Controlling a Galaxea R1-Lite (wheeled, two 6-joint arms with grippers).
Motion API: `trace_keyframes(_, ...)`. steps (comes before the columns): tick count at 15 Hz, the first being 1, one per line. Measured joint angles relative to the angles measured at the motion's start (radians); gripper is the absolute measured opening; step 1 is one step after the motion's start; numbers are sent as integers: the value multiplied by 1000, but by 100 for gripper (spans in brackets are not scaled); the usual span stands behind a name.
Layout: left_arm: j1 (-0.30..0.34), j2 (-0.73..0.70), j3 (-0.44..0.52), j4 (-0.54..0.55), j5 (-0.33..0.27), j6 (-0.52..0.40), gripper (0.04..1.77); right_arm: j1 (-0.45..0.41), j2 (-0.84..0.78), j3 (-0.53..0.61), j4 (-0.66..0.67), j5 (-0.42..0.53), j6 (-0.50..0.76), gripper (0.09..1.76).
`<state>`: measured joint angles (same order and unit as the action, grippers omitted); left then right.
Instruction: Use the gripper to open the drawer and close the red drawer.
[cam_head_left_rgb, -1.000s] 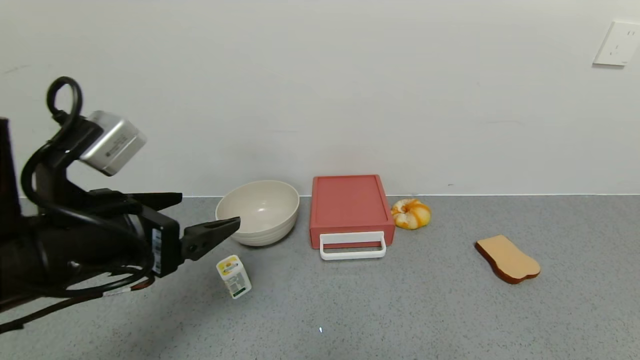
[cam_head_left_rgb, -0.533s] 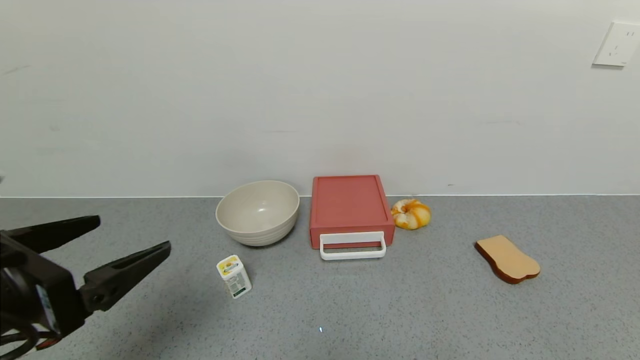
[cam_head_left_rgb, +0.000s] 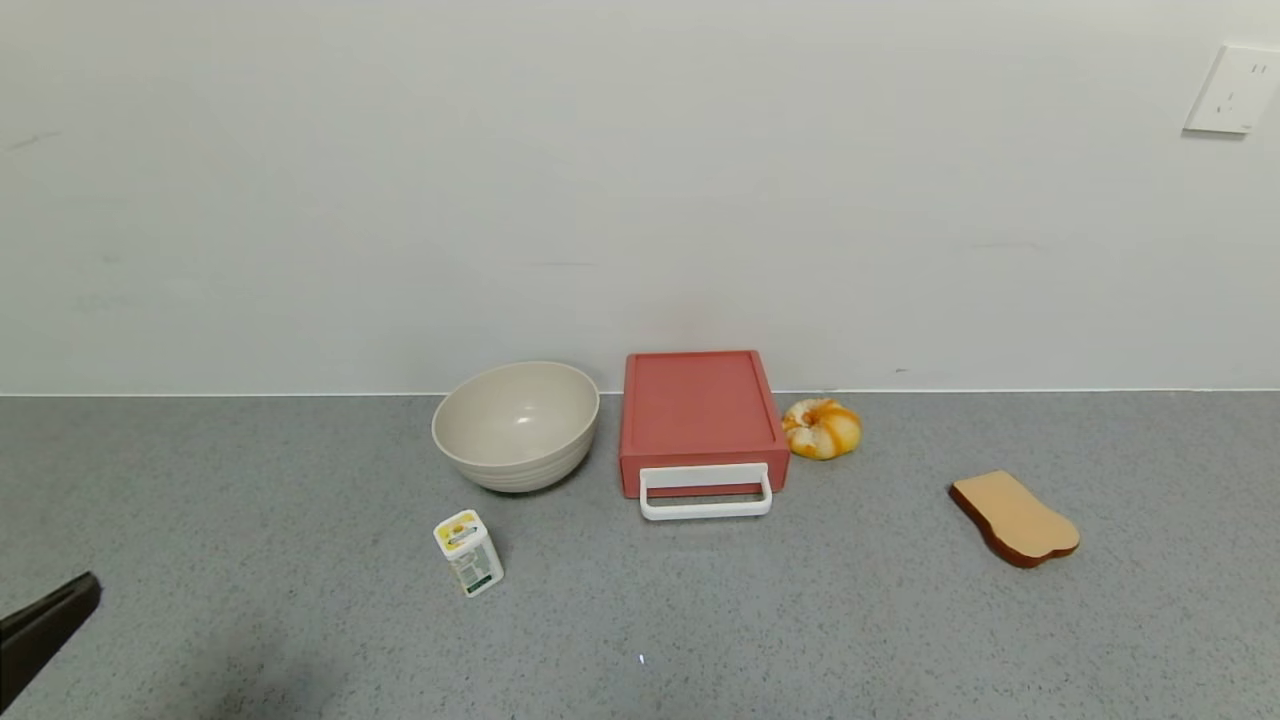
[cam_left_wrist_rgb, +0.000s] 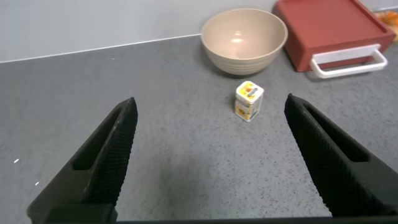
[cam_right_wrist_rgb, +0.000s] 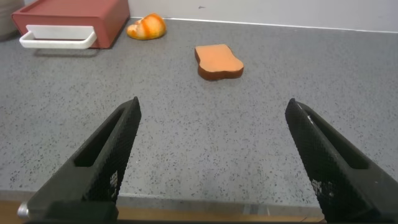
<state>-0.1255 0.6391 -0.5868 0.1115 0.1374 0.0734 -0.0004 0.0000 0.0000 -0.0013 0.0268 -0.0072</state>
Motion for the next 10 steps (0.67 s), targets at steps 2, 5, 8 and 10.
trace_keyframes(2, 41, -73, 17, 21, 6, 0, 171, 0, 0, 0, 0, 0, 0, 171)
trace_keyframes(5, 118, -155, 62, 25, 8, 1, 171, -1, 0, 0, 0, 0, 0, 171)
trace_keyframes(8, 185, -222, 79, 25, 3, 1, 171, -1, 0, 0, 0, 0, 0, 171)
trace_keyframes(10, 198, -263, 106, 23, -10, 5, 171, 0, 0, 0, 0, 0, 0, 171)
